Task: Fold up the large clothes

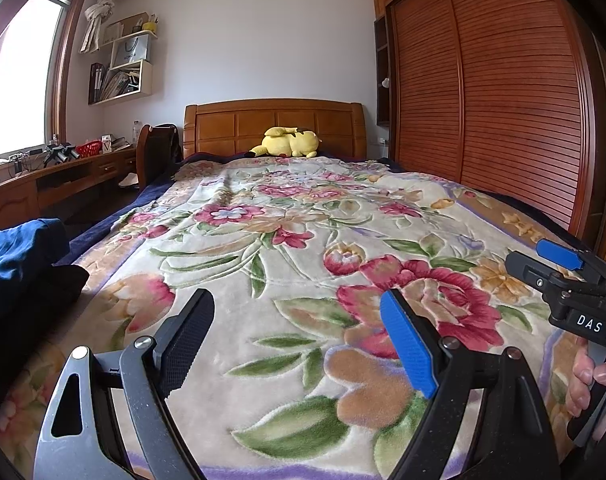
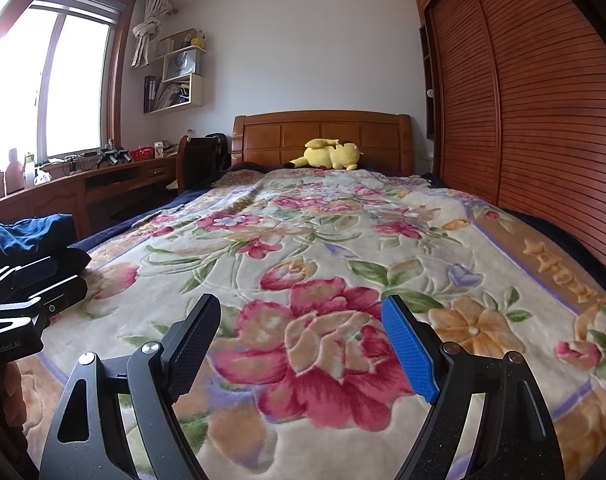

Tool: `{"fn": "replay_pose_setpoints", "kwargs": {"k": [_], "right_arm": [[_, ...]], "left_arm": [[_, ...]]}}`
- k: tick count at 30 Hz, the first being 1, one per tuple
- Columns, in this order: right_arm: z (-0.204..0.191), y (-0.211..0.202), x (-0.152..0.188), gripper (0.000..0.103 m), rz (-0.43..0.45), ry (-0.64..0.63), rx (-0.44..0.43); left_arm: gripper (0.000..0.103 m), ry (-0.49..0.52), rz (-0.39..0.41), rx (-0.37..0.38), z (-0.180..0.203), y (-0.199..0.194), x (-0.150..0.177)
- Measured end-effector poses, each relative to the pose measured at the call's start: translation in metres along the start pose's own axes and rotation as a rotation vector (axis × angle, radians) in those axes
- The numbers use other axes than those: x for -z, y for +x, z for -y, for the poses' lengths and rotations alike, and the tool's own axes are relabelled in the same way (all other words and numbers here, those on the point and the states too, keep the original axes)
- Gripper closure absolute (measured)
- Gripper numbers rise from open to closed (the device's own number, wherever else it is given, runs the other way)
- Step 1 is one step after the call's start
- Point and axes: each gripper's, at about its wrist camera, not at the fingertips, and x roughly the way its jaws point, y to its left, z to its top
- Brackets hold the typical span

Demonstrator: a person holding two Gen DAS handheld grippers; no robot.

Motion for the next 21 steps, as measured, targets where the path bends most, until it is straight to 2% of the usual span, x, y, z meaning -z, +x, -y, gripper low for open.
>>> {"fn": "replay_pose_setpoints", "kwargs": {"k": [21], "right_arm": [[0.0016,0.0002,-0.0001,0.019,0.003,0.000,-0.006]], "left_arm": [[0.017,0.001,0.003,0.000,-0.0023,0.0000,0.0002]]}}
